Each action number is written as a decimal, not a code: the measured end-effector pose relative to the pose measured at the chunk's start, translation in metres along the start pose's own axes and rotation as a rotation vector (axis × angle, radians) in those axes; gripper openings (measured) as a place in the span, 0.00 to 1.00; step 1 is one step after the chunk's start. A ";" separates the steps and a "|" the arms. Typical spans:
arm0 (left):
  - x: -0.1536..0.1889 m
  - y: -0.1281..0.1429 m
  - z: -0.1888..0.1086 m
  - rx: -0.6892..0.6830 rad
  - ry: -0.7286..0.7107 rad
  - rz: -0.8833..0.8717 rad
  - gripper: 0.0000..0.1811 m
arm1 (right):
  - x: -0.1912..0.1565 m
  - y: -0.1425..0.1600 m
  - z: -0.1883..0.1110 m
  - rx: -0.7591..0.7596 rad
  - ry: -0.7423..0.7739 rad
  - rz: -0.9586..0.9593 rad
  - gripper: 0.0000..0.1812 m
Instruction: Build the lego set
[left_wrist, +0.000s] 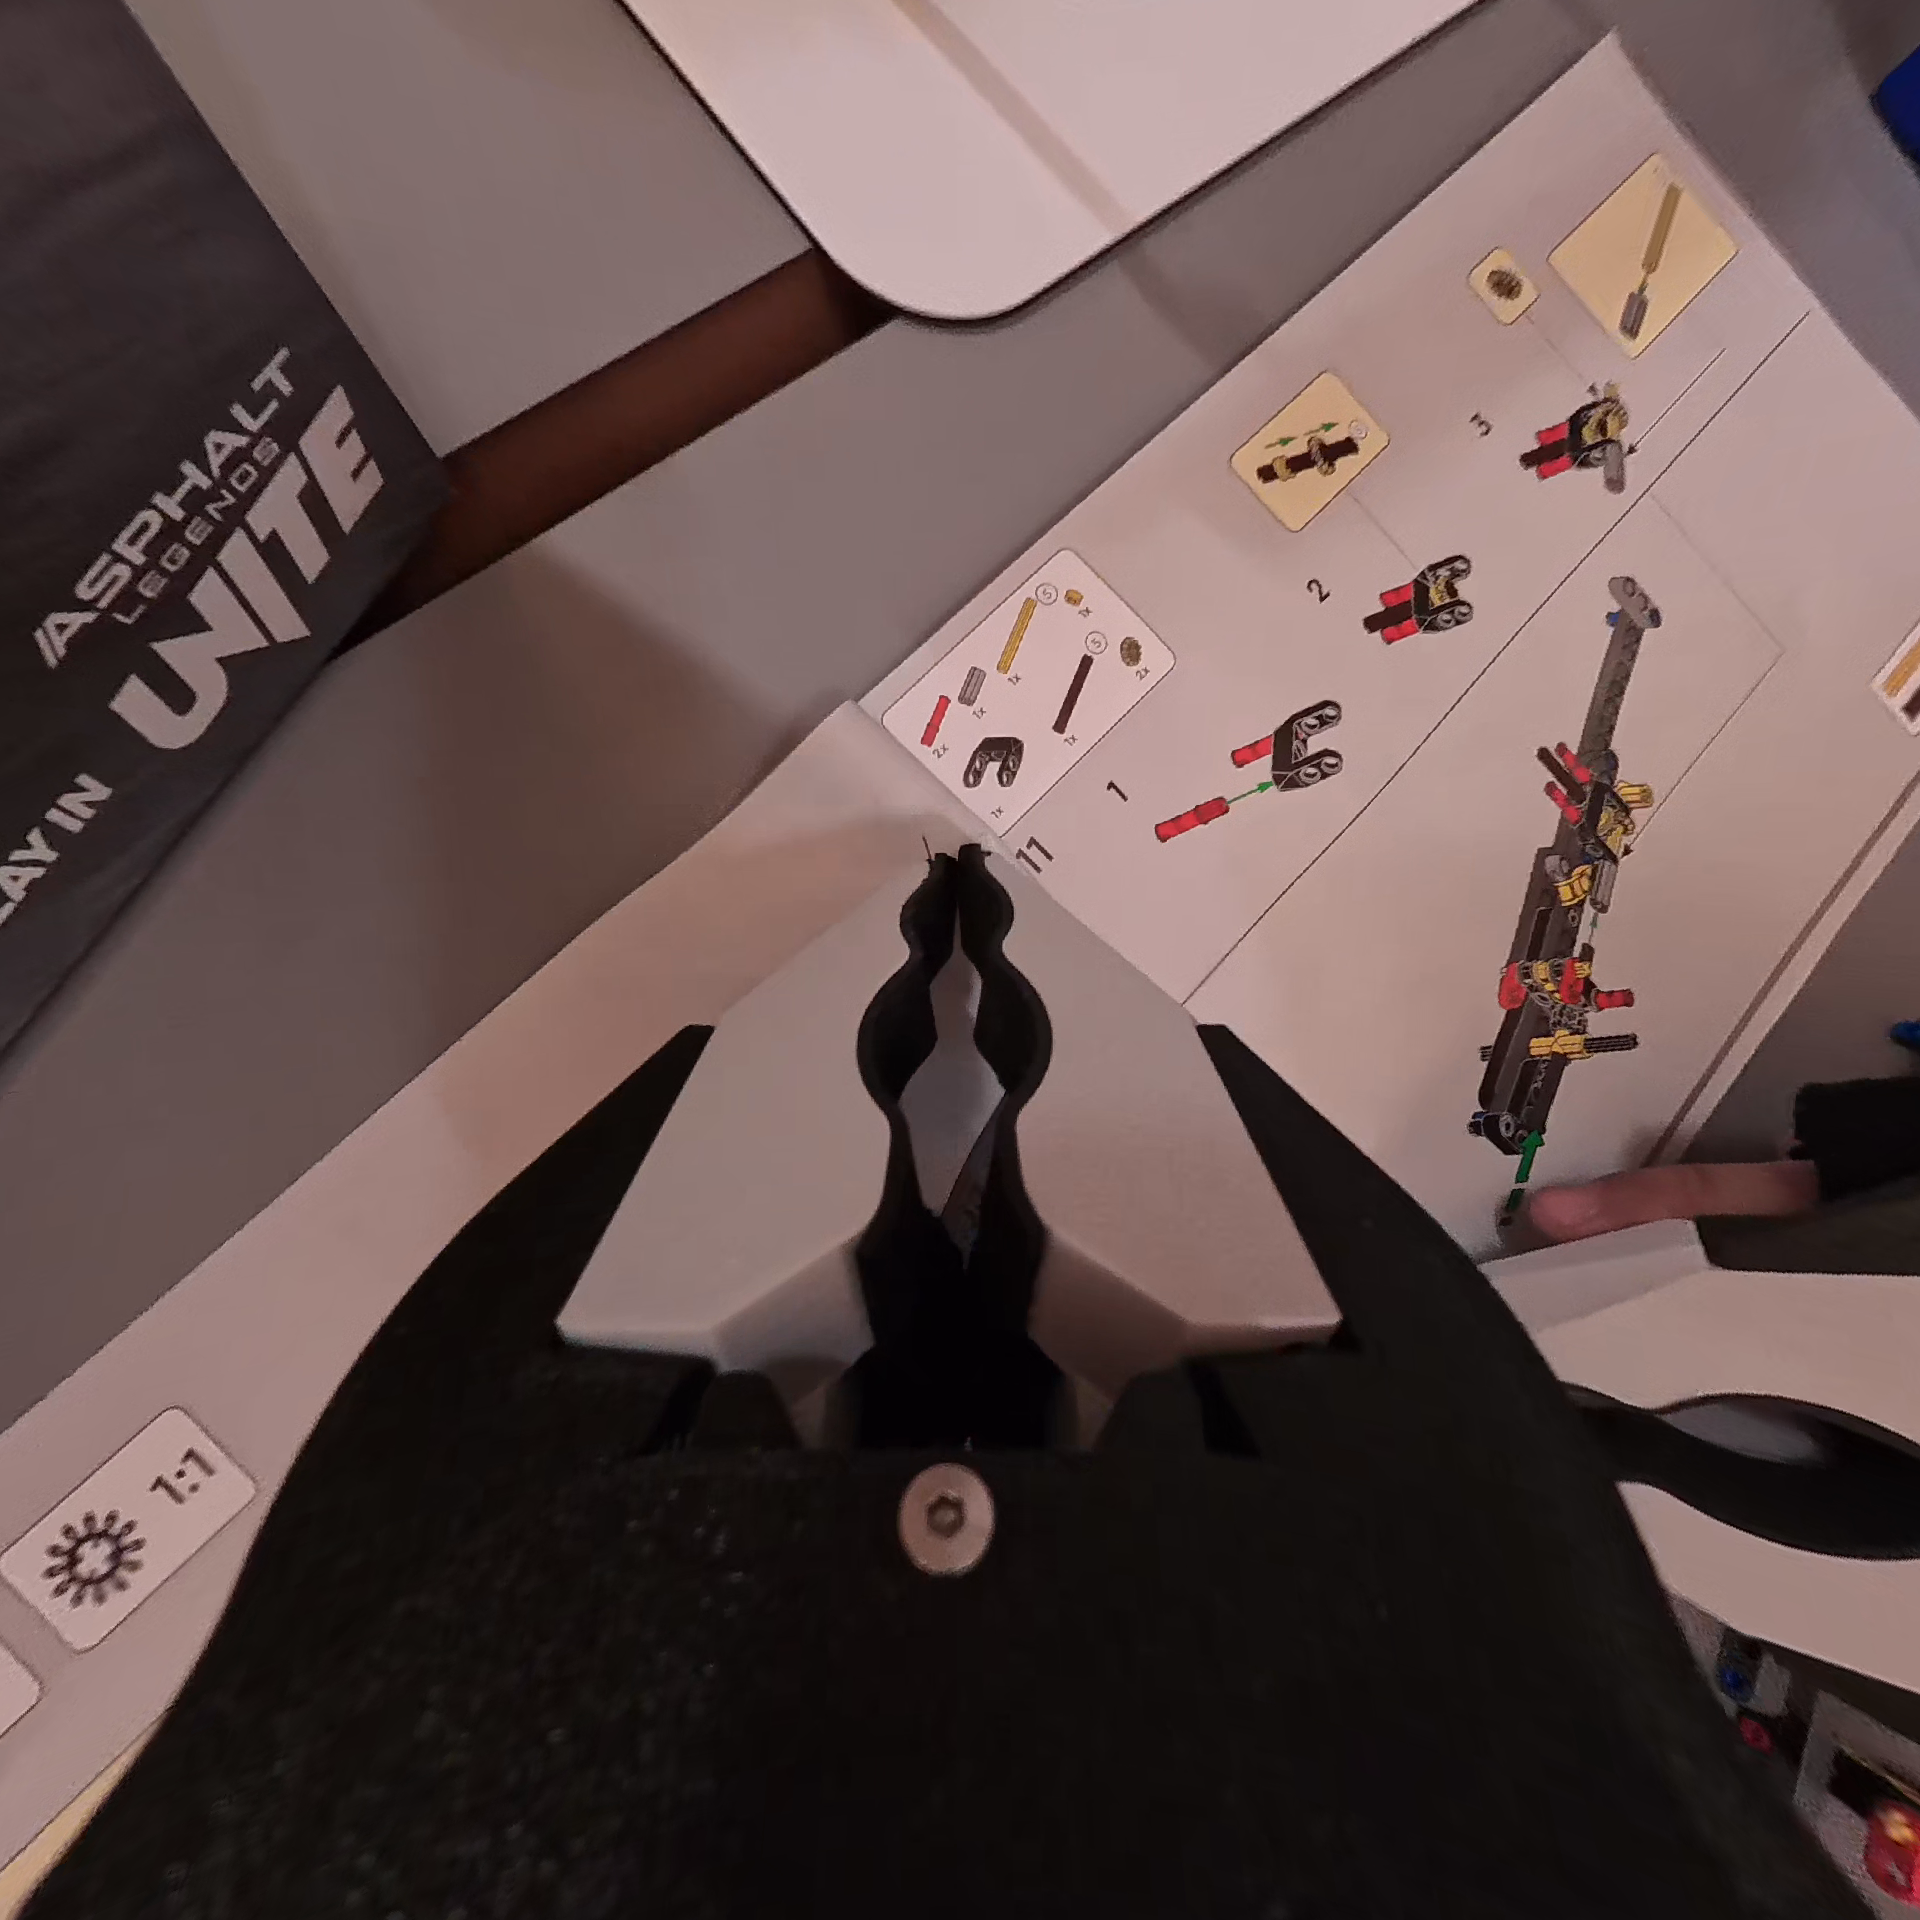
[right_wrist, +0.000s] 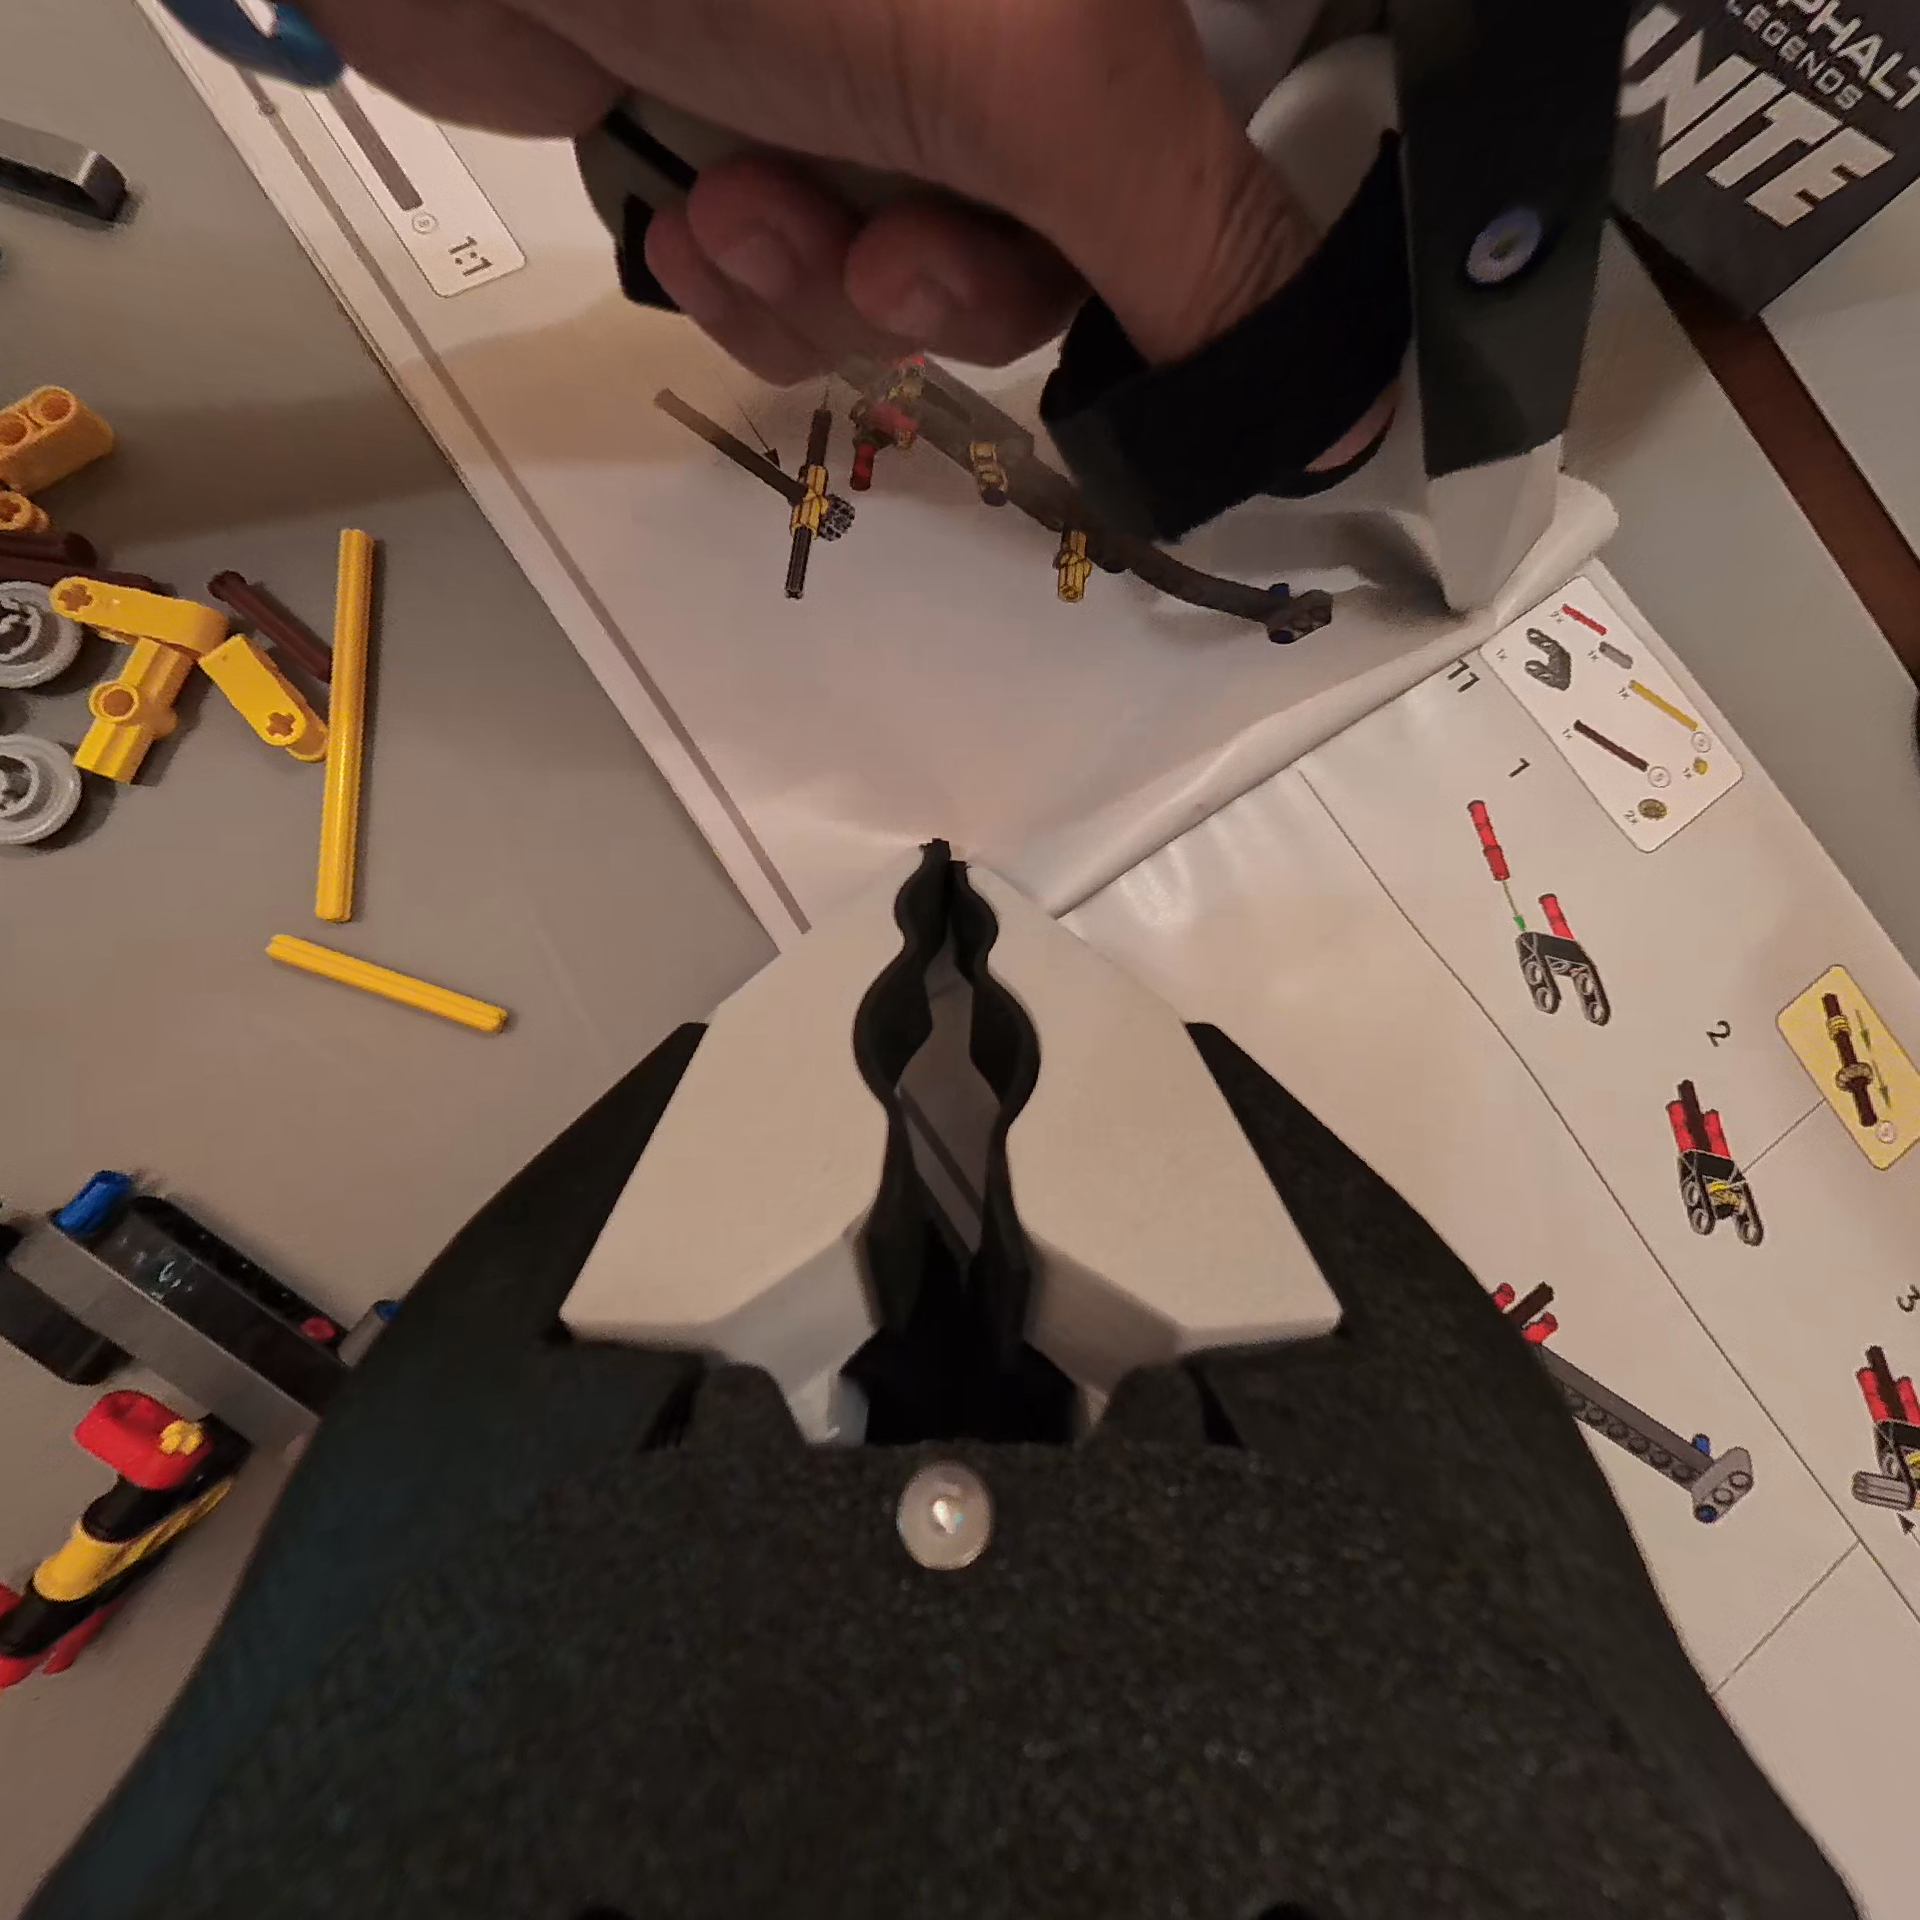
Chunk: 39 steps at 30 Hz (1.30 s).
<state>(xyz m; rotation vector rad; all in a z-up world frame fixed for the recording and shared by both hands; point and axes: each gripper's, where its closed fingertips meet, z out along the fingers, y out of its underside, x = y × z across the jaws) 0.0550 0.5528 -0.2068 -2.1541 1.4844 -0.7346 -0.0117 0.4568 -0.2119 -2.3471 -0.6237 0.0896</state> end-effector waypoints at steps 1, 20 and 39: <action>0.000 0.000 0.001 0.006 0.008 -0.005 0.00 | 0.000 0.000 0.000 -0.002 0.002 0.005 0.00; -0.022 0.066 -0.195 0.473 -0.211 -0.299 0.10 | 0.005 -0.023 -0.093 0.383 0.064 0.325 0.15; -0.062 0.136 -0.207 0.332 -0.306 -0.207 0.14 | -0.013 -0.010 -0.074 0.387 0.028 0.358 0.20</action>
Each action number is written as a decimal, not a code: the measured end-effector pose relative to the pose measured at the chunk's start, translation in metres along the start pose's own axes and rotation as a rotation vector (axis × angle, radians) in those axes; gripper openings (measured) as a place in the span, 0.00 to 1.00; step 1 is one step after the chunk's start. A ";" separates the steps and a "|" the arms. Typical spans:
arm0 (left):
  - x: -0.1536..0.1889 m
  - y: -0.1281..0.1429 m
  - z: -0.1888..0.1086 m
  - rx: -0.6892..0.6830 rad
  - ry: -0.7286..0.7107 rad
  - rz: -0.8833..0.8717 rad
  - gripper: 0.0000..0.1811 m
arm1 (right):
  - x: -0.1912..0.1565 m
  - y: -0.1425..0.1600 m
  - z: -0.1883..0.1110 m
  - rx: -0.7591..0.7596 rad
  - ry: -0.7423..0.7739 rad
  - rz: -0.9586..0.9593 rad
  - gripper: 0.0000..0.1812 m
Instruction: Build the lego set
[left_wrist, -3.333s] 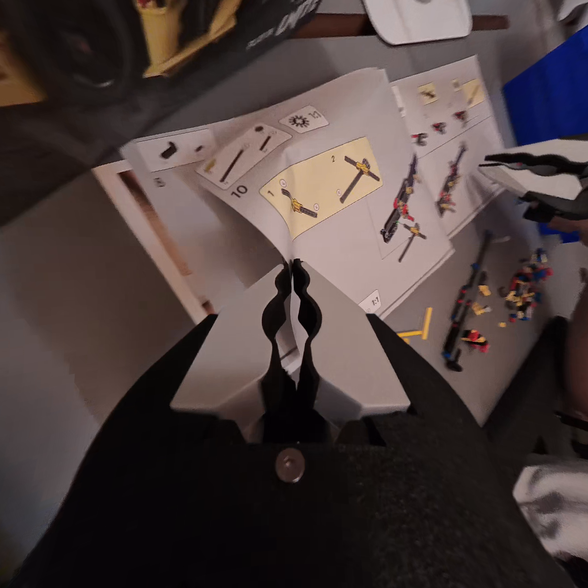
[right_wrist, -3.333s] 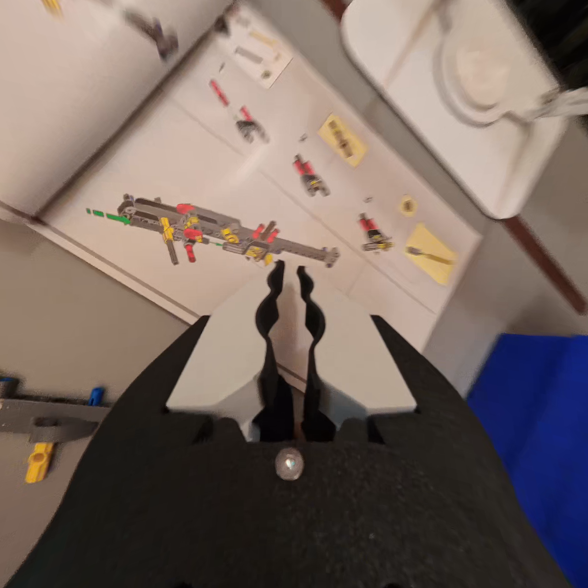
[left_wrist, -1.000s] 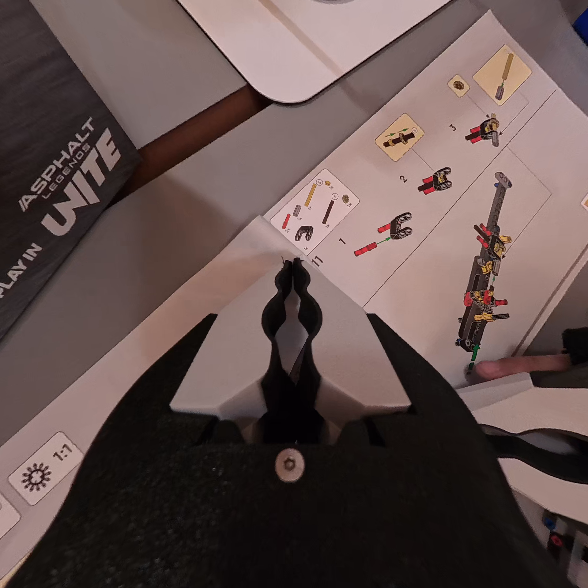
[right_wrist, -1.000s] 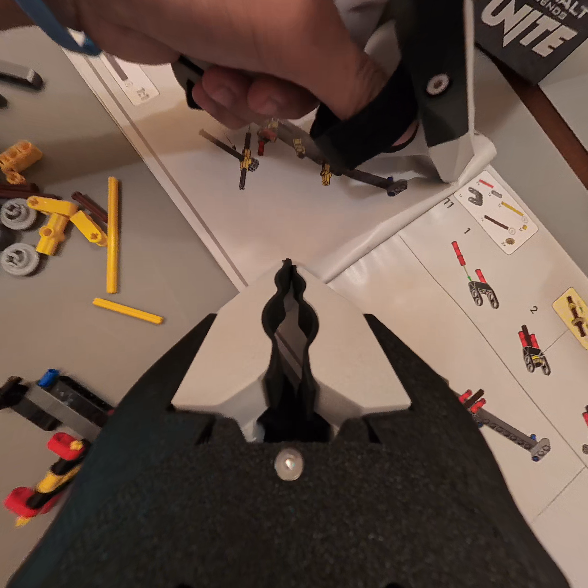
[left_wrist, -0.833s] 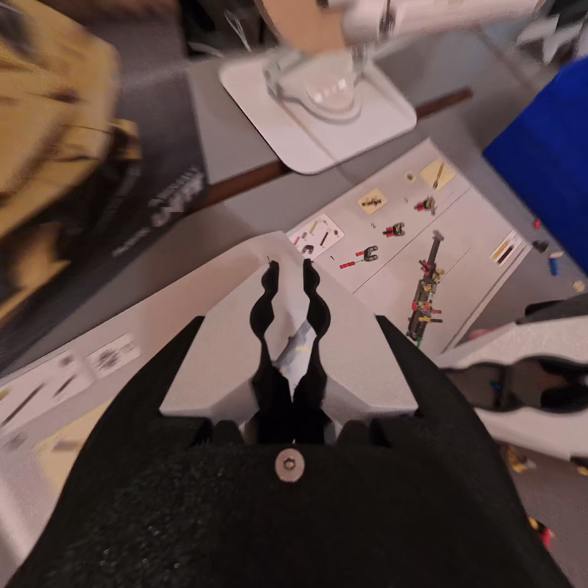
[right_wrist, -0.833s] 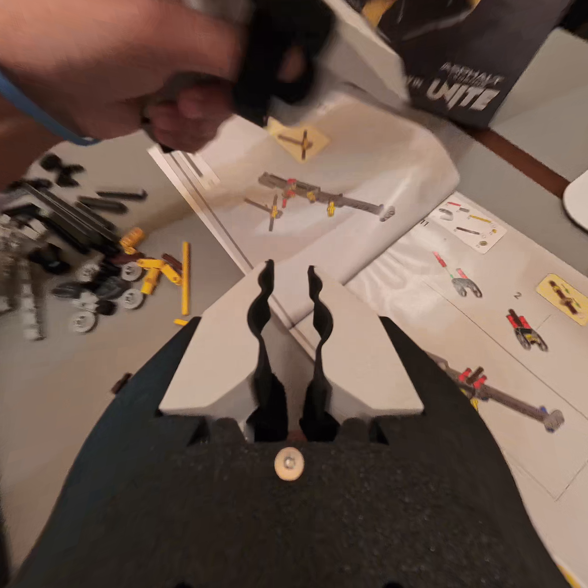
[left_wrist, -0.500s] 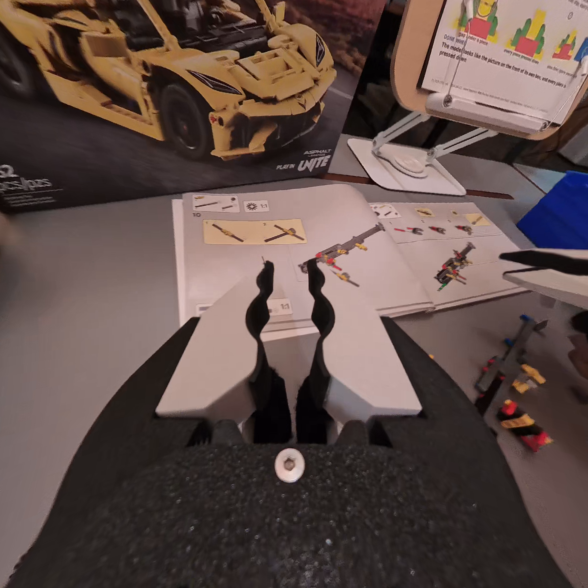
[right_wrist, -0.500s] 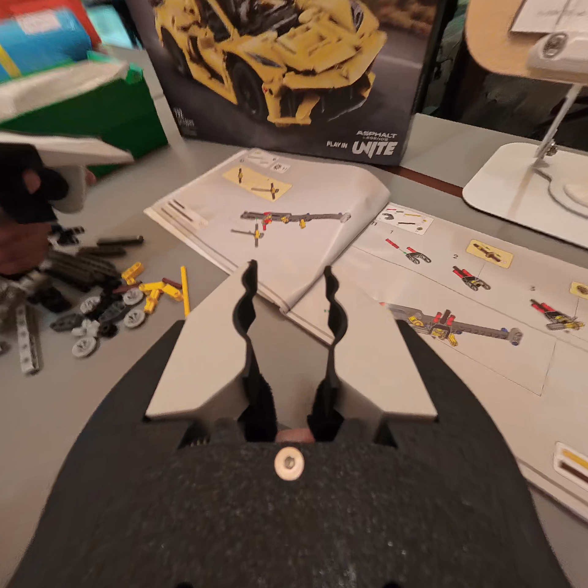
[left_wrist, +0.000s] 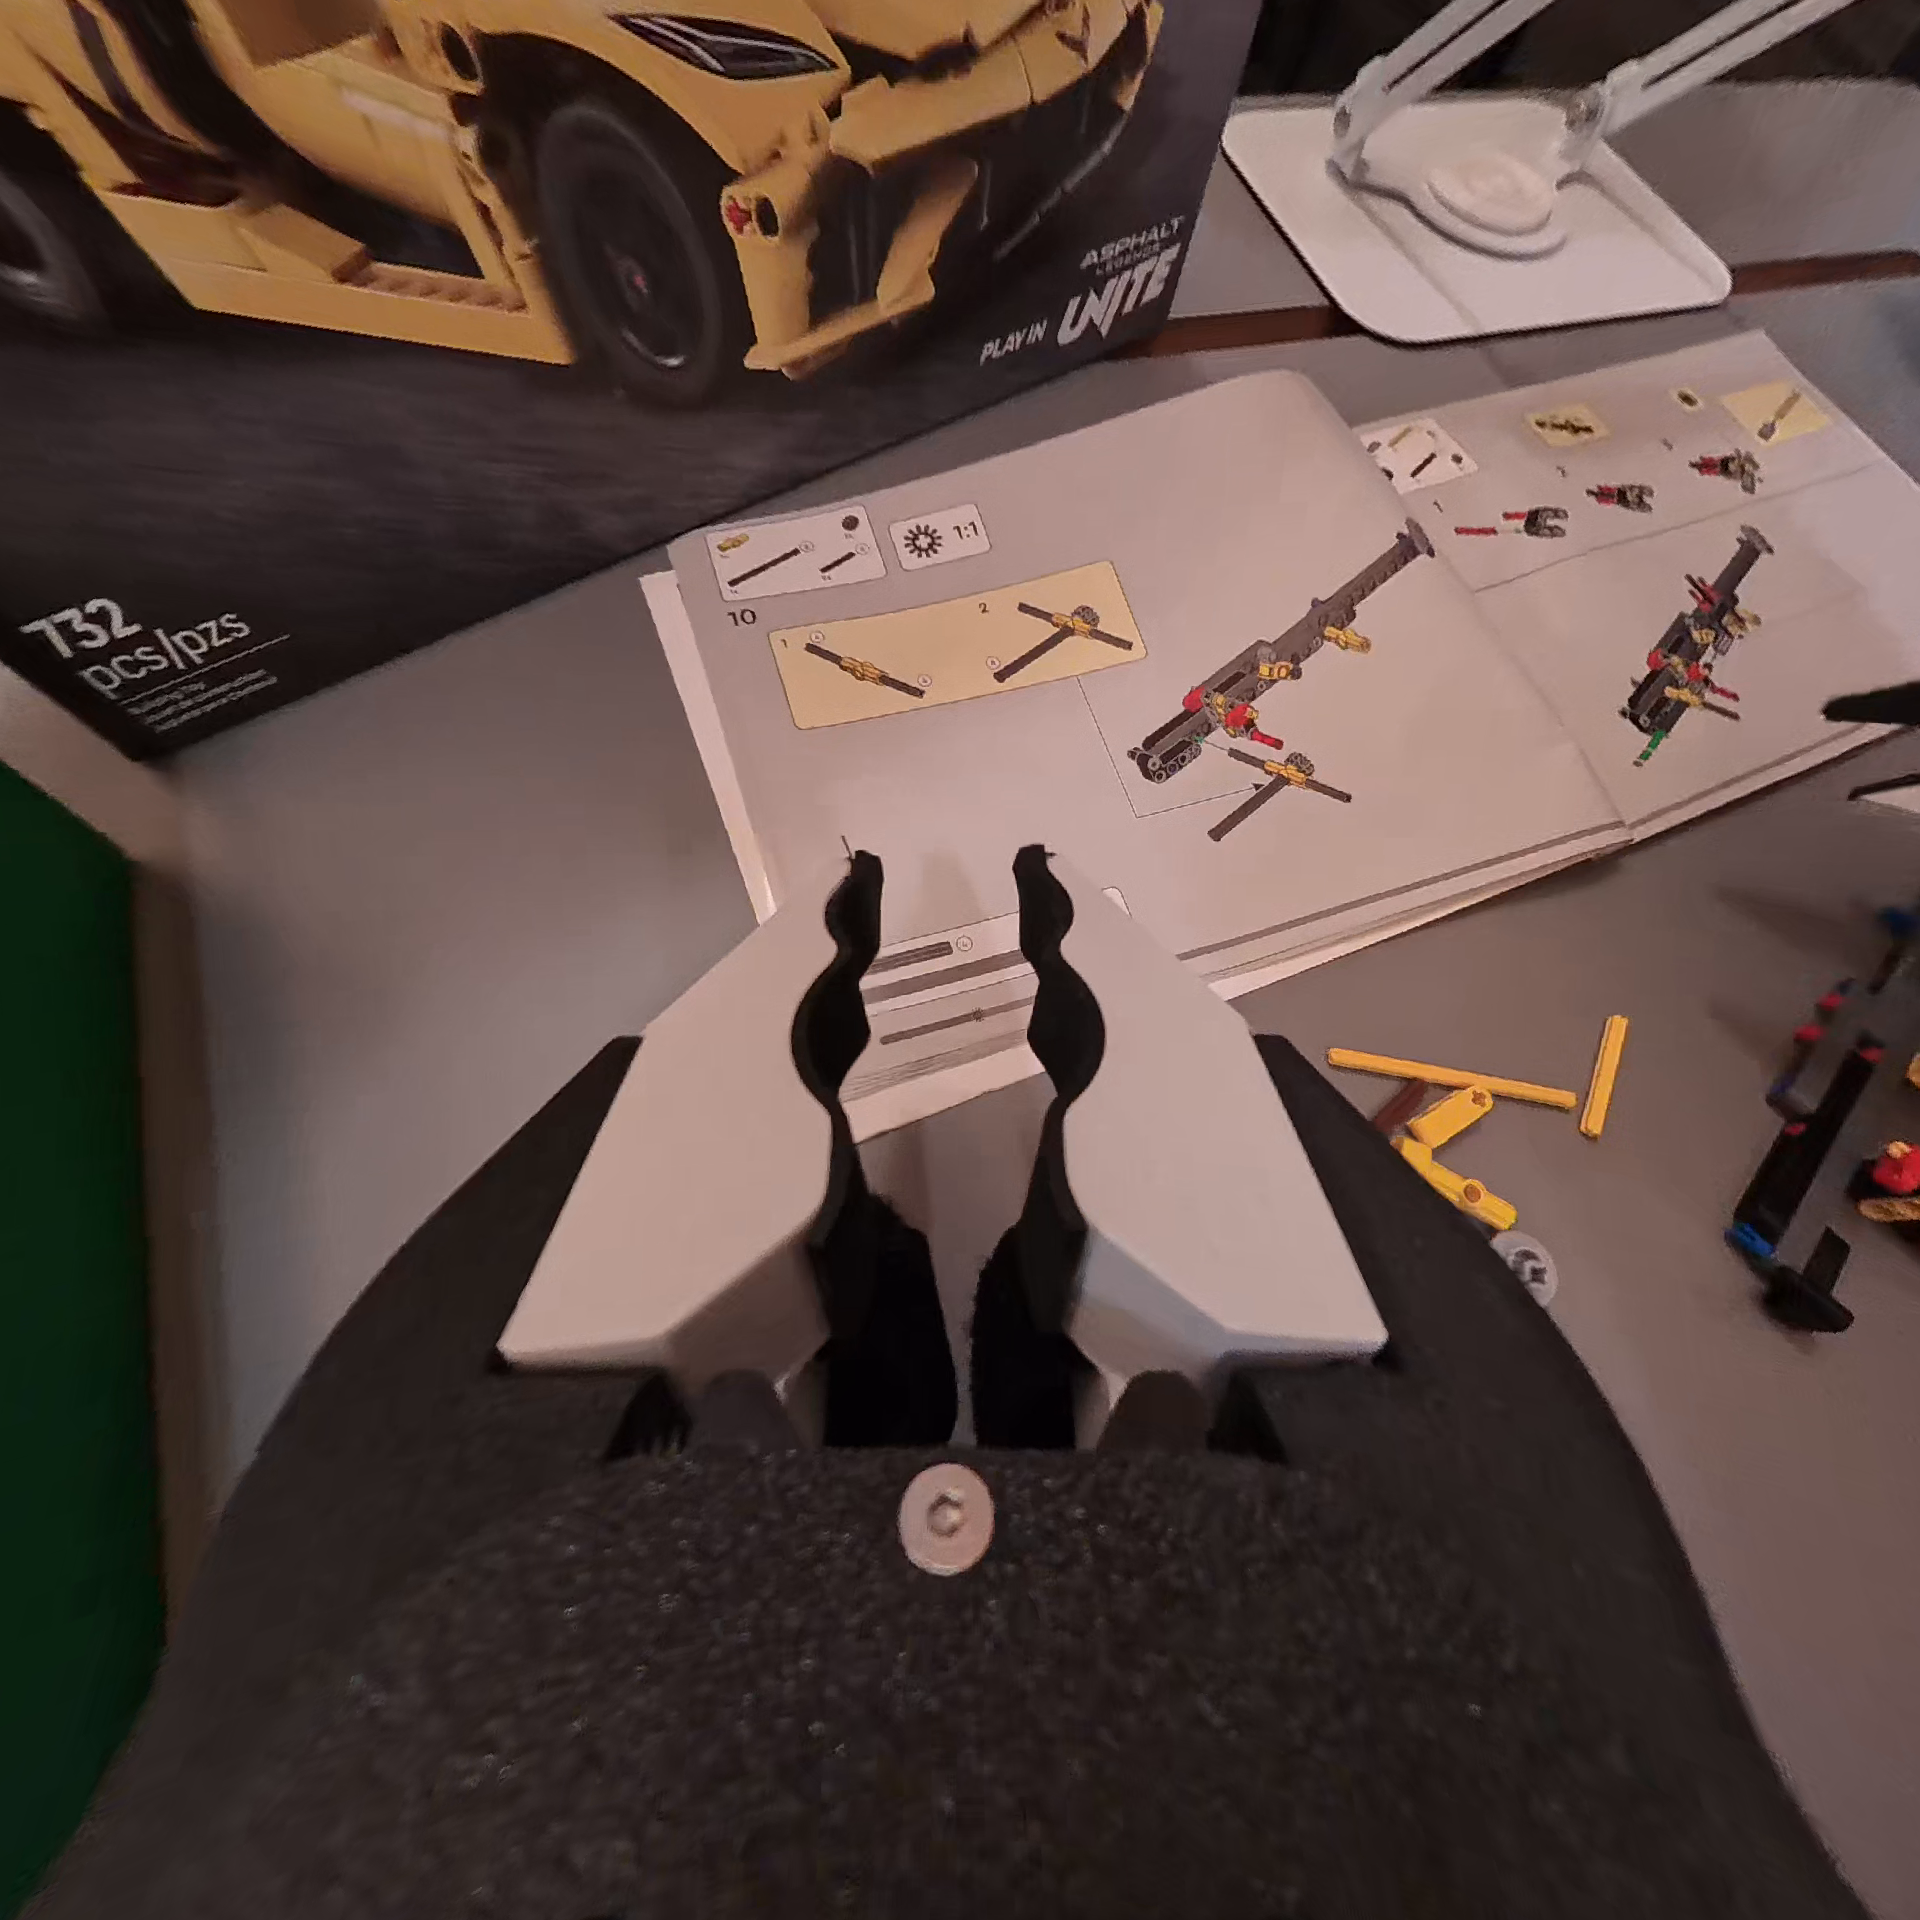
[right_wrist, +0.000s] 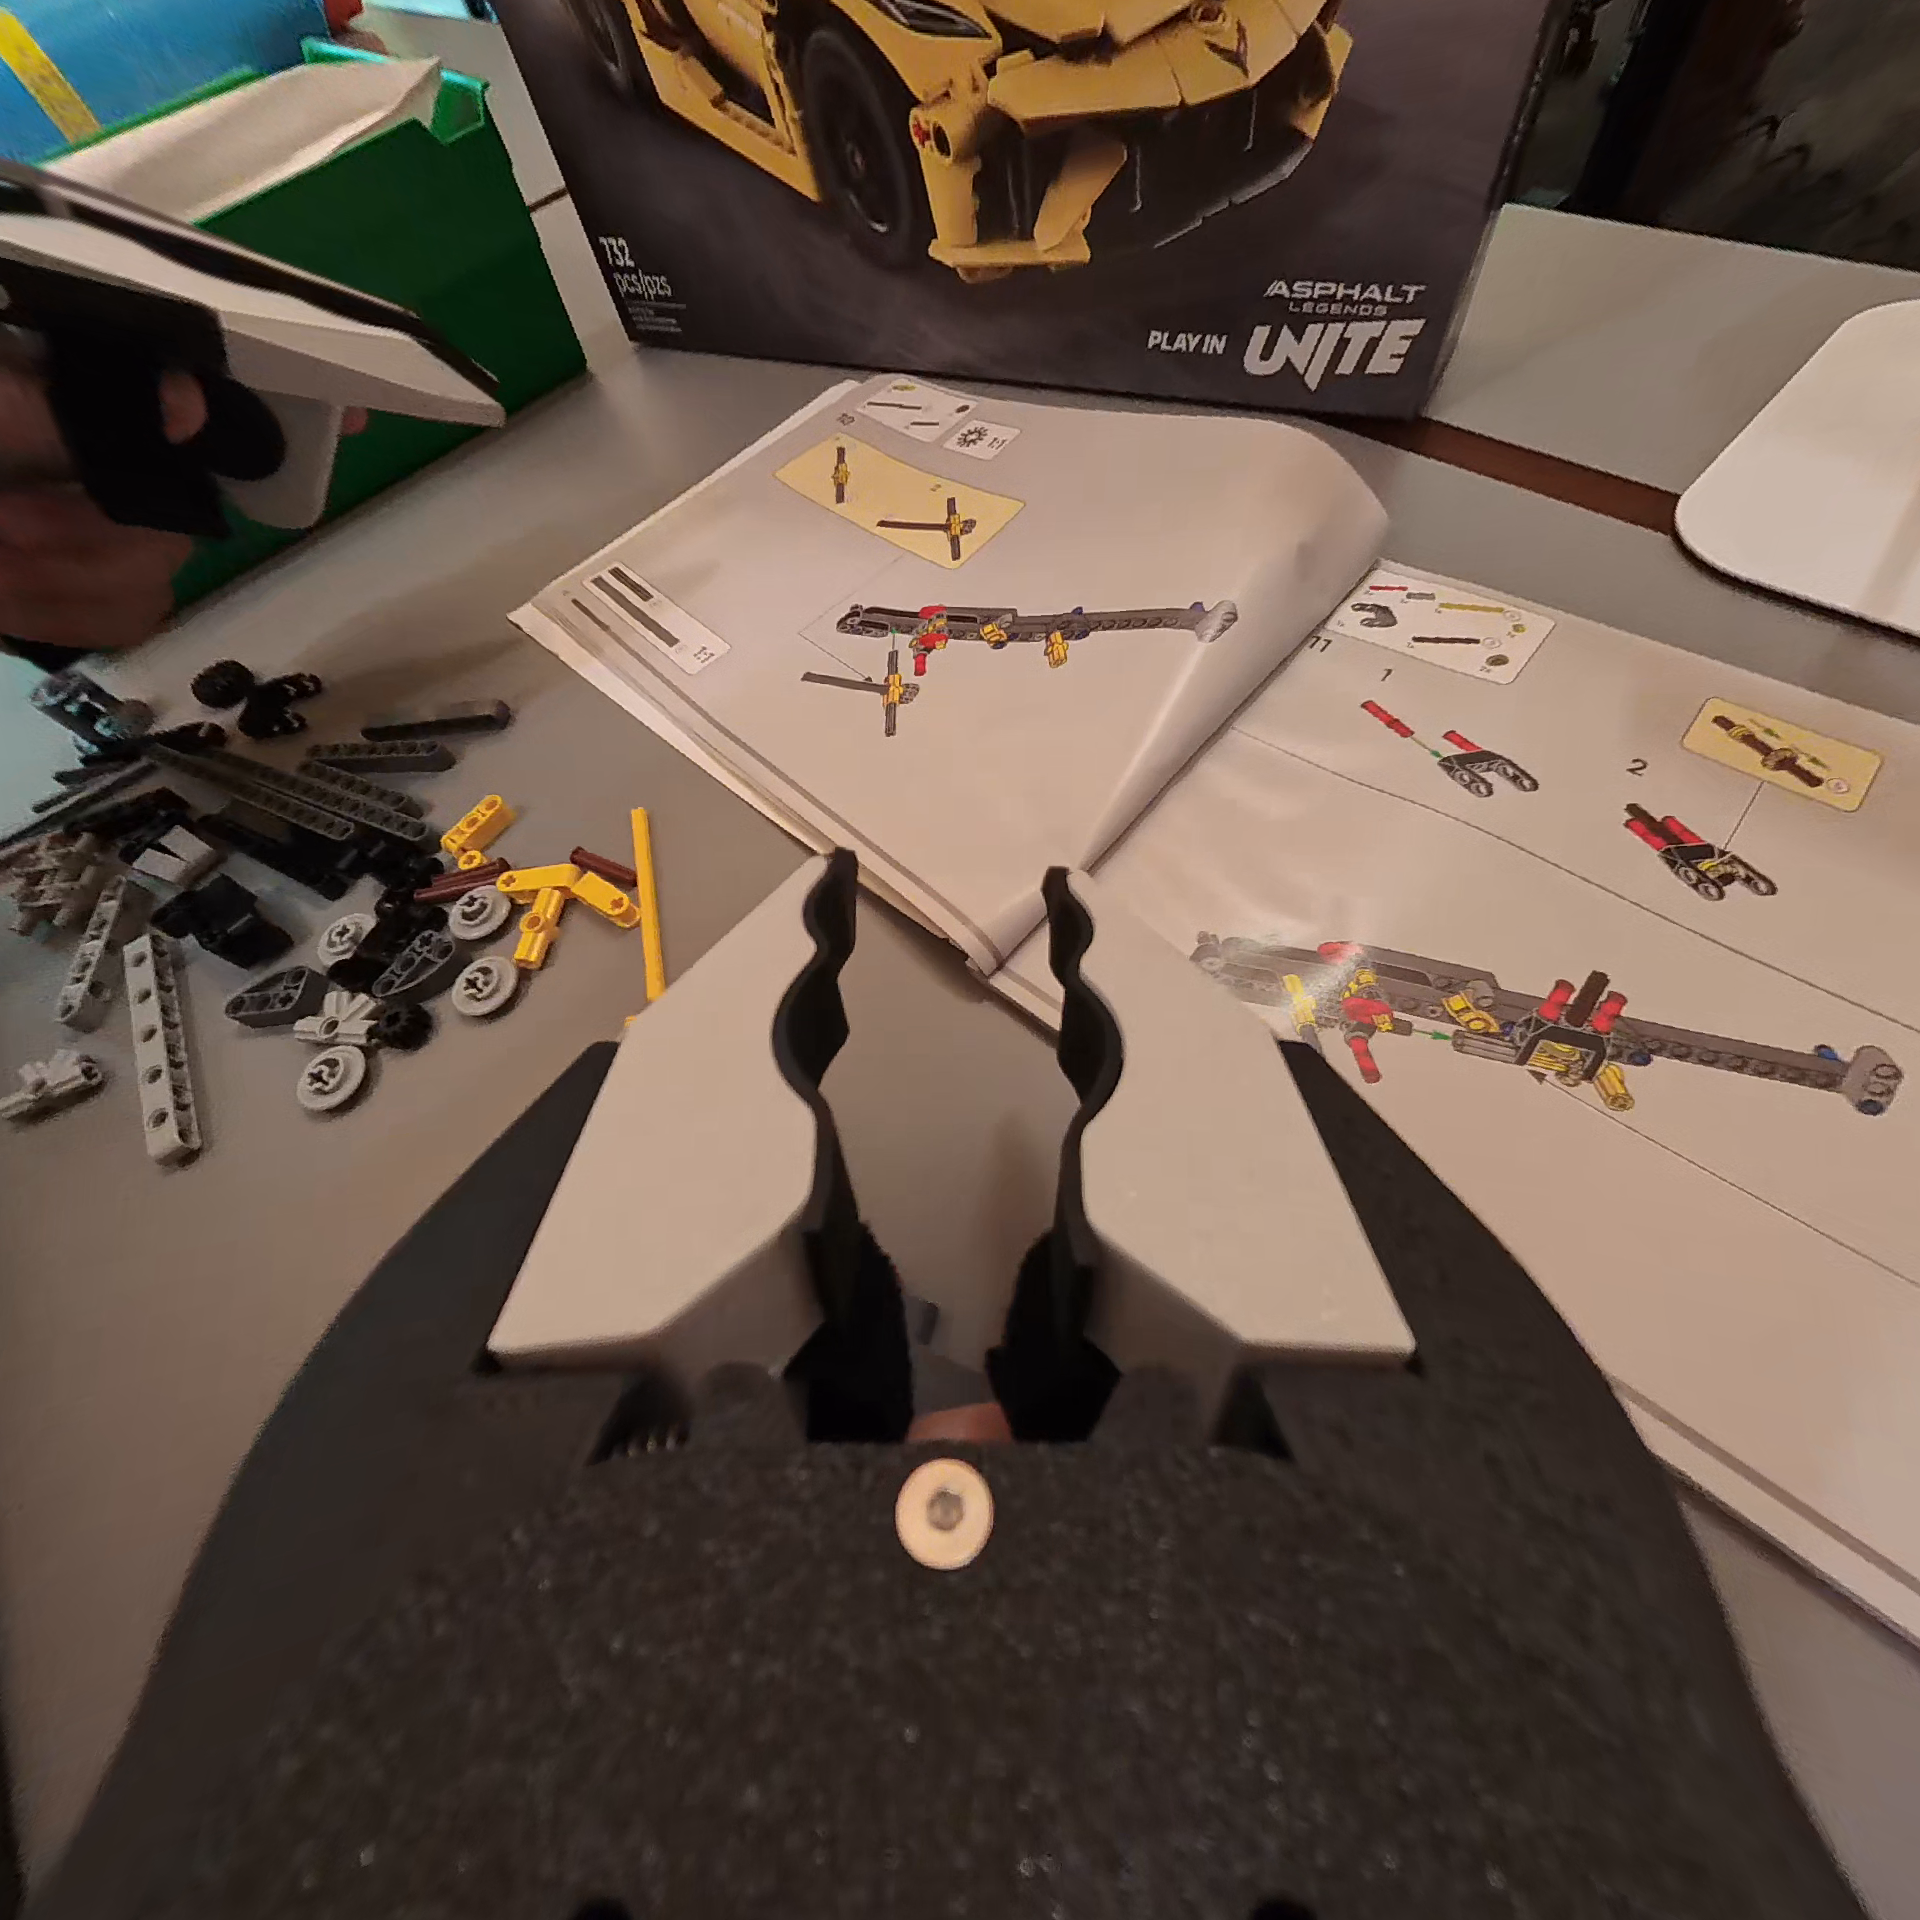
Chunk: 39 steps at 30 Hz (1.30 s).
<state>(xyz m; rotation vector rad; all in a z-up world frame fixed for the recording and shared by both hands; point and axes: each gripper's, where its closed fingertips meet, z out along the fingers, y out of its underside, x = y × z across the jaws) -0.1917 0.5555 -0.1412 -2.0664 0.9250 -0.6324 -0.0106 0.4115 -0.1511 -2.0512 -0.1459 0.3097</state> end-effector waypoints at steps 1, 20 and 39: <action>0.000 -0.001 0.002 -0.013 0.002 0.015 0.14 | 0.000 -0.001 0.000 0.007 -0.007 0.013 0.20; 0.002 -0.016 -0.031 0.094 0.091 0.077 0.13 | -0.041 0.006 0.008 -0.098 -0.052 -0.147 0.27; -0.023 -0.015 -0.018 0.103 0.066 0.008 0.12 | -0.125 0.042 0.055 -0.431 -0.368 -0.397 0.12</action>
